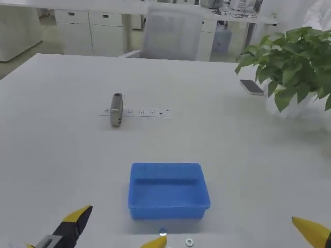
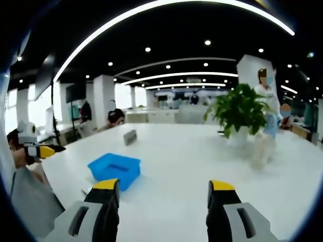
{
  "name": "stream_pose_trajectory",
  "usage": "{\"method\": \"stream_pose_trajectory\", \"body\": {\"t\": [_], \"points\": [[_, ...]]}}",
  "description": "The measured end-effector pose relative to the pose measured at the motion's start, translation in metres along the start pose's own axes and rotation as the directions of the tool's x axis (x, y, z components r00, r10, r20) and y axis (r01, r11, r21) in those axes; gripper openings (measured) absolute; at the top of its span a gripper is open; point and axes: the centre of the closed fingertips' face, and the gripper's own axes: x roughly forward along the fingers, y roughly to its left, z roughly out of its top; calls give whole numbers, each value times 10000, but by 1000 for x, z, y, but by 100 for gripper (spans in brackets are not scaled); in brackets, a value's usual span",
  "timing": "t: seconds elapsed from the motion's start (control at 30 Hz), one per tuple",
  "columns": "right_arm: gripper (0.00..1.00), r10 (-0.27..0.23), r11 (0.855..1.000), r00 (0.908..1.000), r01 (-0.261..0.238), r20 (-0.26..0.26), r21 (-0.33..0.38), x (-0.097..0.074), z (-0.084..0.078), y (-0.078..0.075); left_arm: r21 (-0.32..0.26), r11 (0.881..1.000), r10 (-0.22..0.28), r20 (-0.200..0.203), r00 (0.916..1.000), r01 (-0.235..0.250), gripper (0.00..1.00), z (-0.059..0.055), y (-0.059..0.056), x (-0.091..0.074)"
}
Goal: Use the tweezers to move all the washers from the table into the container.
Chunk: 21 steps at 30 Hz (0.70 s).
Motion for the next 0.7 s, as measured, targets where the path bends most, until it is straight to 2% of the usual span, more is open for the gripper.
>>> {"method": "stream_pose_trajectory", "body": {"t": [0.07, 0.1, 0.13, 0.17, 0.23, 0.27, 0.3, 0.33, 0.37, 0.4, 0.47, 0.5, 0.53, 0.57, 0.6, 0.63, 0.67, 0.7], "points": [[70, 53, 9996, 9950, -79, -1001, -260, -1, -15, 0, 283, 9996, -58, -175, 9998, 63, 76, -2, 0, -1], [68, 6, 9953, 9897, -144, -1428, -957, -2, -21, -1, 284, 9995, -120, -244, 9996, 127, 74, -2, 0, -1], [66, 35, 9931, 9849, -237, -1729, -1152, -2, -25, 1, 160, 9997, -199, -331, 9993, 204, 72, -3, 0, -1], [64, 326, 9917, 9768, -579, -2118, -1144, 0, -29, 7, 30, 9995, -308, -435, 9986, 310, 72, -4, 0, -1], [55, 675, 9833, 9683, -1053, -2404, -1483, 2, -30, 19, -189, 9982, -590, -842, 9947, 576, 71, -9, -1, 0], [49, 985, 9751, 9566, -1478, -2742, -1655, 2, -32, 28, 143, 9962, -839, -1187, 9894, 862, 69, -14, -1, 1], [41, 1281, 9686, 9502, -1814, -2841, -1699, 4, -33, 35, 316, 9943, -967, -1360, 9860, 1019, 66, -16, 0, 2], [37, 1751, 9646, 9404, -2231, -2915, -1403, 7, -32, 48, 384, 9893, -1319, -1790, 9750, 1409, 63, -23, -1, 4], [34, 2221, 9563, 9300, -2663, -2928, -1204, 10, -31, 59, 277, 9827, -1721, -2266, 9587, 1829, 59, -30, -4, 3], [32, 2563, 9445, 9153, -3054, -3106, -1207, 14, -33, 70, 206, 9793, -1884, -2698, 9443, 2013, 54, -38, -3, 5], [28, 2956, 9171, 8855, -3681, -3585, -1532, 19, -39, 83, 56, 9667, -2406, -3199, 9164, 2558, 47, -48, -6, 6], [23, 3288, 9005, 8686, -4066, -3706, -1541, 24, -42, 95, 245, 9603, -2527, -3466, 9033, 2780, 44, -54, -5, 8], [19, 3558, 8855, 8533, -4382, -3811, -1544, 26, -44, 103, 358, 9565, -2579, -3611, 8962, 2897, 41, -58, -4, 10], [17, 3775, 8733, 8412, -4624, -3870, -1531, 31, -48, 112, 430, 9464, -2776, -3982, 8743, 3201, 39, -65, -5, 11], [16, 3919, 8657, 8307, -4785, -3954, -1472, 33, -50, 119, 473, 9407, -2869, -4178, 8621, 3359, 36, -69, -5, 12], [16, 4127, 8554, 8136, -5007, -4095, -1328, 37, -55, 128, 642, 9295, -3018, -4341, 8488, 3632, 34, -73, -6, 14], [16, 4220, 8481, 8050, -5131, -4169, -1323, 39, -58, 131, 712, 9253, -3039, -4488, 8404, 3726, 30, -75, -6, 16], [16, 4394, 8353, 7874, -5352, -4323, -1257, 43, -63, 137, 774, 9121, -3220, -4725, 8204, 4026, 28, -80, -7, 17]]}}
